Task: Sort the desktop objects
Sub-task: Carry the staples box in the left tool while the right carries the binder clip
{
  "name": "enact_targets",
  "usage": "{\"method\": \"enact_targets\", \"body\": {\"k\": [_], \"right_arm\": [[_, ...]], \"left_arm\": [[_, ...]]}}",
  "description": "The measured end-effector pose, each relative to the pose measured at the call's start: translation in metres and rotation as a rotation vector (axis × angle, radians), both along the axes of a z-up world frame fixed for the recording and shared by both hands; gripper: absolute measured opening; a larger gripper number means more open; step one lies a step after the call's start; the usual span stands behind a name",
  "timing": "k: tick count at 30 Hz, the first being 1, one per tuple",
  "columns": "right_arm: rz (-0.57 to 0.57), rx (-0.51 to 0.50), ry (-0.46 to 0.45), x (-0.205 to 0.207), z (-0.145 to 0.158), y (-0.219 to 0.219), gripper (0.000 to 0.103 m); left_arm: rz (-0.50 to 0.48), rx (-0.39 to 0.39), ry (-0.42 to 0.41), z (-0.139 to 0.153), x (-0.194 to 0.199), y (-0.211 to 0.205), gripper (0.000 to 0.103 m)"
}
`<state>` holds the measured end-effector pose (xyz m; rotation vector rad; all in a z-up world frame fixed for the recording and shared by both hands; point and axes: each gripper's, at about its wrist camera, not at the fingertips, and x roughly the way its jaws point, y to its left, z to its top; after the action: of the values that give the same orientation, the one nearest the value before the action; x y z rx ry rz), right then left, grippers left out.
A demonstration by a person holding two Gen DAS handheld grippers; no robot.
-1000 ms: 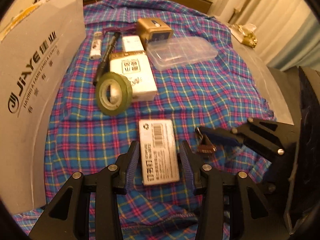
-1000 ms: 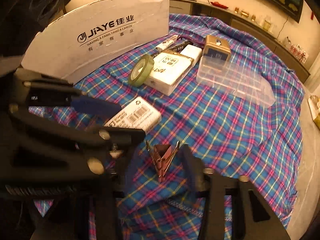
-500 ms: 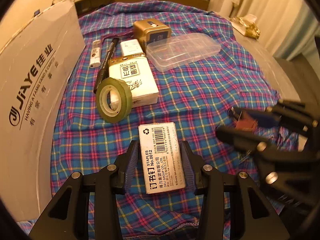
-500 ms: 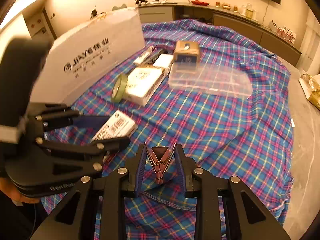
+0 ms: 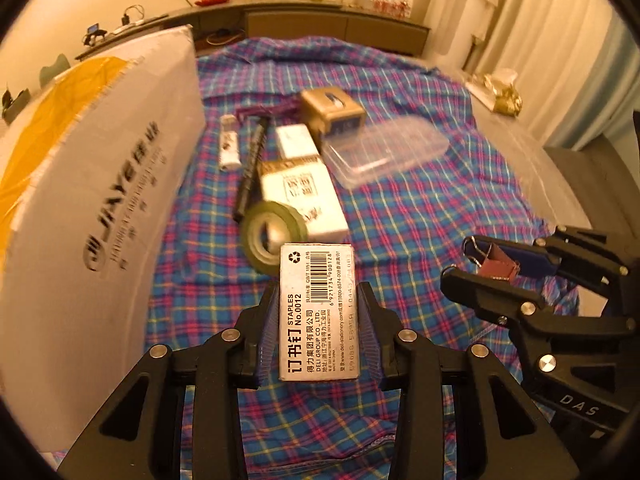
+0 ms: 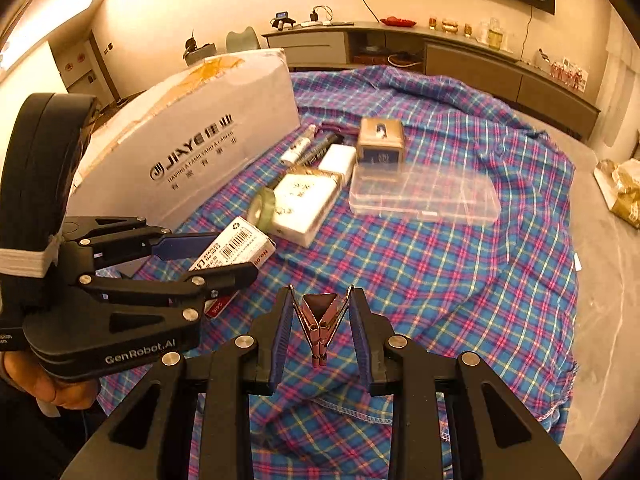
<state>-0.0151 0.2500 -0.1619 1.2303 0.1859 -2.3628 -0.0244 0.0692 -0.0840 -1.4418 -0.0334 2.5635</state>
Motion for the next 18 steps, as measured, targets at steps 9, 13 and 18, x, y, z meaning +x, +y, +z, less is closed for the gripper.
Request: {"method": "enact_targets", "body": {"k": [9, 13, 18], "right_arm": [[-0.012, 0.068, 0.084, 0.008, 0.025, -0.023, 0.030], [-0.017, 0.101, 0.124, 0.013, 0.037, -0.036, 0.030], [-0.013, 0.149, 0.167, 0.018, 0.049, -0.059, 0.030]], "left_arm": [[0.042, 0.053, 0.110, 0.041, 0.005, -0.027, 0.039], [0.052, 0.076, 0.147, 0.056, 0.008, -0.038, 0.039], [0.065, 0.106, 0.176, 0.069, 0.011, -0.053, 0.039]]}}
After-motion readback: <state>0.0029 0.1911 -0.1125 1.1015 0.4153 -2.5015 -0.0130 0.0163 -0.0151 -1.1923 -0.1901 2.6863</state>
